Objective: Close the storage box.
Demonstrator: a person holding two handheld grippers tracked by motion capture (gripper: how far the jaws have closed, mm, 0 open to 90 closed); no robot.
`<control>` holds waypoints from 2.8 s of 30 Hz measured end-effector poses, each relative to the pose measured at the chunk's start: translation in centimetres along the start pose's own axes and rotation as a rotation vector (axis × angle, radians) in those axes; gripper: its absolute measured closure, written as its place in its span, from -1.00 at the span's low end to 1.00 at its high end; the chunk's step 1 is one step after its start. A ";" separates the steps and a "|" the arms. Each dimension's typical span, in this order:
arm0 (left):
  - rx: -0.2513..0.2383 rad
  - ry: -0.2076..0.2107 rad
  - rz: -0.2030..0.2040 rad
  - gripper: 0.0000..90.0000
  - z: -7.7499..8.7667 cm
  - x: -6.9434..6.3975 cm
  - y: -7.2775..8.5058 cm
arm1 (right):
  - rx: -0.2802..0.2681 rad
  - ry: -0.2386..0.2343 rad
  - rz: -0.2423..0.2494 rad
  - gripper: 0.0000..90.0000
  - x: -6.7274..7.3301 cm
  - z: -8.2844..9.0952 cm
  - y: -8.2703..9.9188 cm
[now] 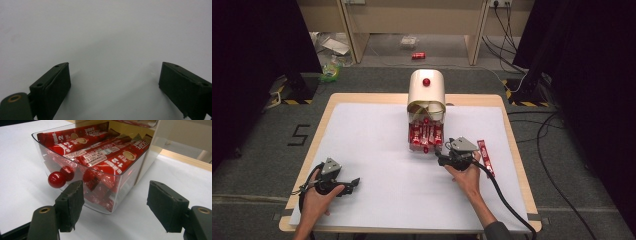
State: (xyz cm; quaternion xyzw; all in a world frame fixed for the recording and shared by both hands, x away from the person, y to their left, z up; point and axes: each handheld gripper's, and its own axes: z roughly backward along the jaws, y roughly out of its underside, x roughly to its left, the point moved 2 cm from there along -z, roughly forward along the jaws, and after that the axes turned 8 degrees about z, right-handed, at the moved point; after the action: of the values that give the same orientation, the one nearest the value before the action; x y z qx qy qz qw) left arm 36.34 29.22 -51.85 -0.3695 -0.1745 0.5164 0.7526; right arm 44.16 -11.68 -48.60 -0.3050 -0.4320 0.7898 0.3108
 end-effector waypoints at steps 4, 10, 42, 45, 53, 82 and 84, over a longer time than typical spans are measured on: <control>0.000 0.000 0.000 -0.79 0.0 0.0 0.0 | -0.001 0.006 -0.008 -0.35 -0.3 -0.3 -0.2; 0.001 0.000 0.001 -0.79 0.0 0.0 0.0 | -0.009 0.018 -0.021 -0.35 -0.8 -0.7 -0.4; 0.001 0.000 0.000 -0.79 0.0 0.0 0.0 | -0.020 0.079 -0.146 -0.41 -1.9 -3.6 -1.0; 0.001 0.001 0.001 -0.79 0.0 0.0 0.0 | -0.019 0.079 -0.154 -0.42 -1.9 -3.9 -0.9; 0.001 0.000 0.001 -0.79 0.0 0.0 0.0 | -0.015 0.102 -0.159 -0.41 -2.0 -4.3 -1.1; 0.001 0.000 0.000 -0.79 0.0 0.0 0.0 | -0.008 0.120 -0.148 -0.41 -2.2 -4.6 -1.6; 0.000 0.000 0.000 -0.79 0.0 0.0 0.0 | -0.005 0.119 -0.143 -0.38 -2.2 -4.6 -1.6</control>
State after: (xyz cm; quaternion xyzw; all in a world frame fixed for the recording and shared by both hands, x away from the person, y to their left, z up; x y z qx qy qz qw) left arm 36.35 29.22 -51.85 -0.3693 -0.1744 0.5166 0.7525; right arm 49.32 -10.38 -48.74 -0.3205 -0.4352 0.7451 0.3908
